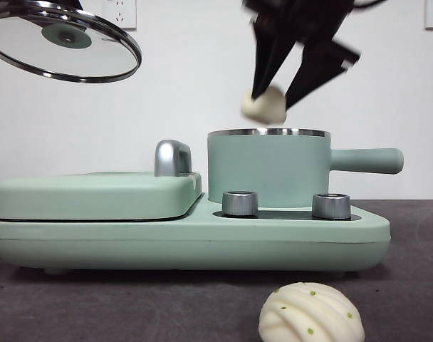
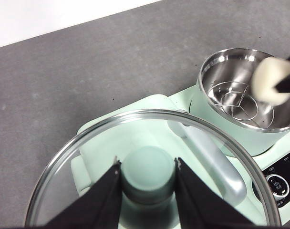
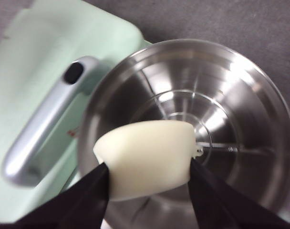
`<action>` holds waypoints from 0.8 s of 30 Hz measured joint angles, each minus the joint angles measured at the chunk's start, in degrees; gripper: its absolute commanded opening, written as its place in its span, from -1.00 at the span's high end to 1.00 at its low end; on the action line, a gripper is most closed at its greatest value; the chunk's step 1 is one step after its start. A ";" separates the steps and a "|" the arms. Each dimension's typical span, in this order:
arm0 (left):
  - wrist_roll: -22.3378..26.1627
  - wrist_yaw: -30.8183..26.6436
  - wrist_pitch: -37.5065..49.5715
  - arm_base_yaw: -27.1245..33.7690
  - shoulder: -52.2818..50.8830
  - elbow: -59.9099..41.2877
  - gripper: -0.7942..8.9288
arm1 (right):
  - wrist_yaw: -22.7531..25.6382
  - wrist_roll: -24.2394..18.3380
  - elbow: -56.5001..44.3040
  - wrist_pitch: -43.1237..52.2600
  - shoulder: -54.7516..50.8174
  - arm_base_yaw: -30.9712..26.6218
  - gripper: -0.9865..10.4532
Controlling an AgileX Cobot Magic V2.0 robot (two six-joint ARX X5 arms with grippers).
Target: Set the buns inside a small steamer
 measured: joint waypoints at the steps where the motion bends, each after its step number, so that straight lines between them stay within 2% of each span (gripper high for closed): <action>1: 0.00 0.00 0.00 0.00 0.00 0.00 0.81 | -0.04 -0.13 0.85 0.46 1.68 -0.07 0.42; 10: 0.00 0.00 0.00 0.00 0.00 0.00 0.82 | 0.00 -0.42 8.92 1.64 11.54 -0.17 0.42; 18: 0.00 0.00 0.00 0.00 0.00 0.00 0.81 | 2.38 -0.66 9.62 0.28 14.43 -0.17 0.42; 20: 0.00 0.00 0.00 0.00 0.00 0.00 0.81 | 3.13 -1.29 9.62 0.26 14.43 -0.20 0.34; 23: -0.02 0.00 0.00 0.00 0.00 0.00 0.81 | 3.23 -2.03 9.62 0.28 14.43 -0.22 0.08; 24: -0.07 0.00 0.00 0.00 0.00 0.00 0.81 | 3.21 -2.16 9.62 0.28 14.43 -0.22 0.07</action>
